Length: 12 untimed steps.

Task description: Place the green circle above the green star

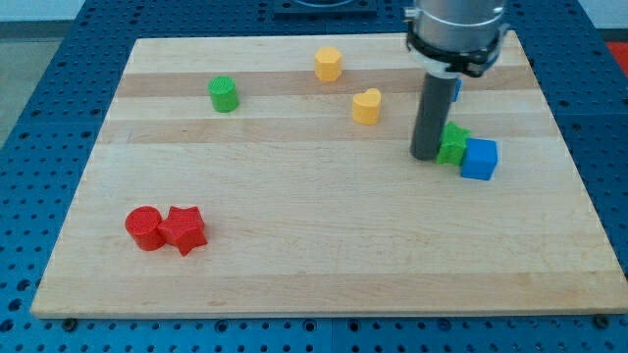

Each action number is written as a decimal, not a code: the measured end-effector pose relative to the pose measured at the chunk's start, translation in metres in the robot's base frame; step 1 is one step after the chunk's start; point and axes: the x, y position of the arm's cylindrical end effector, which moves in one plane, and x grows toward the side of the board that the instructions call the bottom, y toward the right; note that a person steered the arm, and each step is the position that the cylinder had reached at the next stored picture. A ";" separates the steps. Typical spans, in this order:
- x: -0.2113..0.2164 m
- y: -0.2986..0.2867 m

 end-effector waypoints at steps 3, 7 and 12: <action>-0.009 -0.091; -0.142 -0.206; -0.057 -0.226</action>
